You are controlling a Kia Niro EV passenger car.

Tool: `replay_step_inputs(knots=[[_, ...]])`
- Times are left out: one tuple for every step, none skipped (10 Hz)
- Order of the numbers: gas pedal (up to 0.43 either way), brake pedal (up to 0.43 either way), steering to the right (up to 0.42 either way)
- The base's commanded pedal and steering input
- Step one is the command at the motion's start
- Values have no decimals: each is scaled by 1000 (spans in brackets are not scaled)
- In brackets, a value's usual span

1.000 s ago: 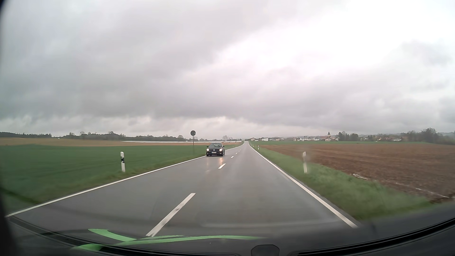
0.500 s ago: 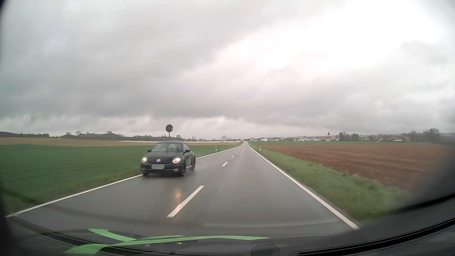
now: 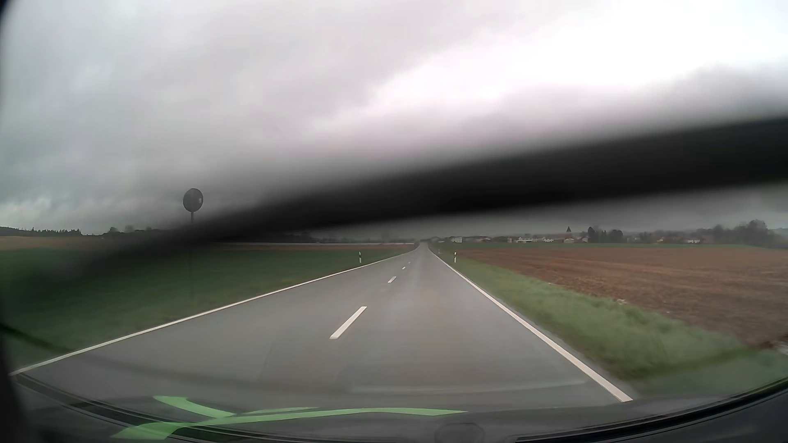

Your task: Follow the waypoints while adhering to traffic rules and regulations

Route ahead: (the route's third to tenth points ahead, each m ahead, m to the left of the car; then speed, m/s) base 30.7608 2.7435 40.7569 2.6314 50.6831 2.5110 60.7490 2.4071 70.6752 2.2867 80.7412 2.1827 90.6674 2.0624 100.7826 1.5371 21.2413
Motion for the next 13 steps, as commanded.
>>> replay_step_inputs(knots=[[118, 0, 2], [118, 0, 2], [118, 0, 2], [118, 0, 2], [110, 0, 1], [98, 0, 0], [67, 0, 0], [67, 0, 1], [67, 0, 1], [79, 0, 1], [110, 0, 1], [118, 0, 1], [118, 0, 0]])
